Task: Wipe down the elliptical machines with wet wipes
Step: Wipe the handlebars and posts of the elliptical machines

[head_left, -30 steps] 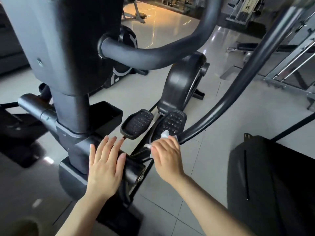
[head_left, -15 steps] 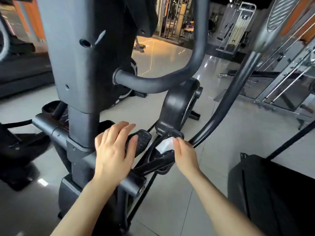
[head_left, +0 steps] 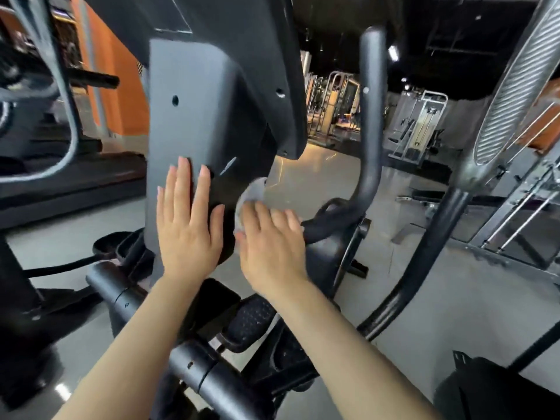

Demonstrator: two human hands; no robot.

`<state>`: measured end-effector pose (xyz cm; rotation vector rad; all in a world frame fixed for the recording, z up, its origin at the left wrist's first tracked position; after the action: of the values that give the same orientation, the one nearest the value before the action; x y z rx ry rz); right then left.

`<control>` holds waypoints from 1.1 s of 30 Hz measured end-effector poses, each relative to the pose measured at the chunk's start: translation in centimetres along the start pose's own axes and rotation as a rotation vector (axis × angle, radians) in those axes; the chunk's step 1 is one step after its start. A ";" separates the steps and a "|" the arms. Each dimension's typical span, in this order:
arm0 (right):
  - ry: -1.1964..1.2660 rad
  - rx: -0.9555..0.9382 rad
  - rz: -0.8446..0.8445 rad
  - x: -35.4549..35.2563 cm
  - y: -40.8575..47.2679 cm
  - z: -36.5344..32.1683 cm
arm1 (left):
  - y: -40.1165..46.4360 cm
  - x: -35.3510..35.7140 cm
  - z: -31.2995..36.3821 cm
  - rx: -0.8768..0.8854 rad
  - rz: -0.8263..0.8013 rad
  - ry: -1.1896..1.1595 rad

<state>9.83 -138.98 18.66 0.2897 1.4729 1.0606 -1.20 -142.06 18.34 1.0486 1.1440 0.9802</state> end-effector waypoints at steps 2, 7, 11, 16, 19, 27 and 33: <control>-0.323 -0.045 -0.030 2.1 -0.4 -0.3 | -0.1 0.1 -0.1 0.028 0.020 -0.002; -0.360 -0.213 0.218 0.9 1.2 0.6 | -0.2 0.0 -0.1 0.040 0.023 0.026; -0.168 -0.155 0.190 0.0 2.5 1.0 | -0.2 -0.1 0.0 0.035 0.018 0.044; 0.001 -0.078 0.211 -1.6 2.4 3.3 | -0.2 -0.3 0.1 0.036 0.036 0.054; 0.164 -0.164 0.228 -2.5 1.2 4.2 | -0.2 -0.3 0.1 0.026 0.050 0.055; -0.167 -0.222 -0.030 1.7 0.7 0.4 | -0.3 -0.4 0.0 0.014 0.063 0.059; 0.040 -0.453 -0.006 -0.4 -0.7 1.7 | -0.4 -0.4 0.1 0.032 0.061 0.064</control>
<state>11.69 -138.95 18.71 -0.0576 1.2247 1.3649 -1.19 -142.55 18.07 1.0894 1.1890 1.0529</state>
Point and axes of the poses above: each hand's wrist, its own y-axis towards the middle knuckle, its own x-axis out of the palm, z = x × y, the point moved 10 cm from there along y, towards the middle knuckle, and after that the axes turned 7 degrees about x, right-handed, at the moved point
